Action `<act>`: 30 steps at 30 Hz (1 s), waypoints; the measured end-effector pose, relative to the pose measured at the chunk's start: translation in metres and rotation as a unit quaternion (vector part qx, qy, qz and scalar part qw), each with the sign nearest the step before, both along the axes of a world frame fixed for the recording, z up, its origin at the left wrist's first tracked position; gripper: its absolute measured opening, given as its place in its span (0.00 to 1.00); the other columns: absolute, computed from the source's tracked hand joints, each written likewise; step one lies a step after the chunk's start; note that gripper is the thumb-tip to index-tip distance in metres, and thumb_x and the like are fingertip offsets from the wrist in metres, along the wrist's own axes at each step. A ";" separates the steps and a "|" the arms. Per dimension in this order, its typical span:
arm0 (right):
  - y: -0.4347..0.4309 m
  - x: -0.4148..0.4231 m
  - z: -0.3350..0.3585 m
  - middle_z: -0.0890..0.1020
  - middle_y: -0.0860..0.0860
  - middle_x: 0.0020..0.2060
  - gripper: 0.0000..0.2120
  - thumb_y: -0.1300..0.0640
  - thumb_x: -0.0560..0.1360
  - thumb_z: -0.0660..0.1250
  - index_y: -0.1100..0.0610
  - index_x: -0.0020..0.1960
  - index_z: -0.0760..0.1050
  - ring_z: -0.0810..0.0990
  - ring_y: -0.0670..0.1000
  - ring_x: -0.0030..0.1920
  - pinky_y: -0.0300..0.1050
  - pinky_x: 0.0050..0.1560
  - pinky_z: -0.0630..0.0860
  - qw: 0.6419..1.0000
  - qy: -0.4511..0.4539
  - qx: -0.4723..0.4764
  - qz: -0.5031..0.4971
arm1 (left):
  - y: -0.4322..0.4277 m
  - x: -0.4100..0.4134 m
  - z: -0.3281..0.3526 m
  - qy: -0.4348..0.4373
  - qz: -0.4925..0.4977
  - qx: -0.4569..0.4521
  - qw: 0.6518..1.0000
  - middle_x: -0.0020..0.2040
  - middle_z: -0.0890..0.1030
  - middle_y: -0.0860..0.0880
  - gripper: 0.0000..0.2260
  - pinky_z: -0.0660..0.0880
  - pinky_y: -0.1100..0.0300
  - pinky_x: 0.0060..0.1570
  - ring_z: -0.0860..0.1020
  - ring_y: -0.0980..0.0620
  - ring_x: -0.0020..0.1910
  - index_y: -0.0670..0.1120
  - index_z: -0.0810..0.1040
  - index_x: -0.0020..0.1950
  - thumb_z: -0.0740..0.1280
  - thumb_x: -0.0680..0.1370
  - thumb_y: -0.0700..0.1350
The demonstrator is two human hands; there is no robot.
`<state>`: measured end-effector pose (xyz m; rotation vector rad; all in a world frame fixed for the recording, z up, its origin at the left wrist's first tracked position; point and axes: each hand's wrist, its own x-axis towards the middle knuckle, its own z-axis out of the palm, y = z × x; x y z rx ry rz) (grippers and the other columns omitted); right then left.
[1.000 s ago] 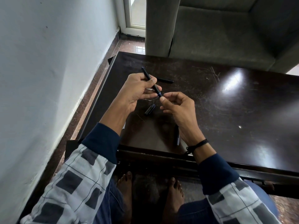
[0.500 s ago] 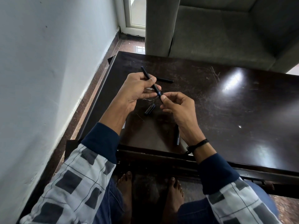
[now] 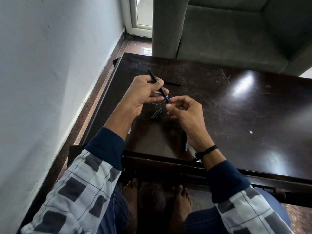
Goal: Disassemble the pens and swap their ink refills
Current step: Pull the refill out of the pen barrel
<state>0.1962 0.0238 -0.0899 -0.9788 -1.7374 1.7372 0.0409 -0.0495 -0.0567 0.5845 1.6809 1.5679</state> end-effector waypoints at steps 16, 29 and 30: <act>-0.001 0.000 0.001 0.86 0.51 0.45 0.07 0.63 0.78 0.73 0.56 0.55 0.82 0.84 0.48 0.40 0.37 0.41 0.81 1.000 0.000 -0.013 0.015 | -0.001 -0.001 0.002 -0.009 0.003 -0.001 1.000 0.46 0.87 0.41 0.06 0.84 0.58 0.42 0.88 0.46 0.43 0.39 0.79 0.57 0.67 0.84 0.40; -0.002 0.000 0.001 0.86 0.52 0.47 0.07 0.62 0.78 0.73 0.54 0.56 0.82 0.84 0.47 0.43 0.42 0.47 0.80 0.999 -0.042 0.000 0.031 | -0.002 -0.008 0.003 0.005 0.041 -0.004 0.999 0.46 0.87 0.42 0.05 0.83 0.59 0.39 0.87 0.47 0.38 0.41 0.78 0.57 0.65 0.84 0.41; -0.002 0.000 0.001 0.86 0.52 0.47 0.07 0.62 0.78 0.73 0.55 0.56 0.82 0.84 0.47 0.43 0.42 0.47 0.80 0.999 -0.043 0.001 0.031 | -0.002 -0.009 0.003 0.007 0.045 -0.002 0.999 0.46 0.87 0.42 0.06 0.83 0.58 0.39 0.87 0.47 0.39 0.41 0.78 0.58 0.65 0.84 0.41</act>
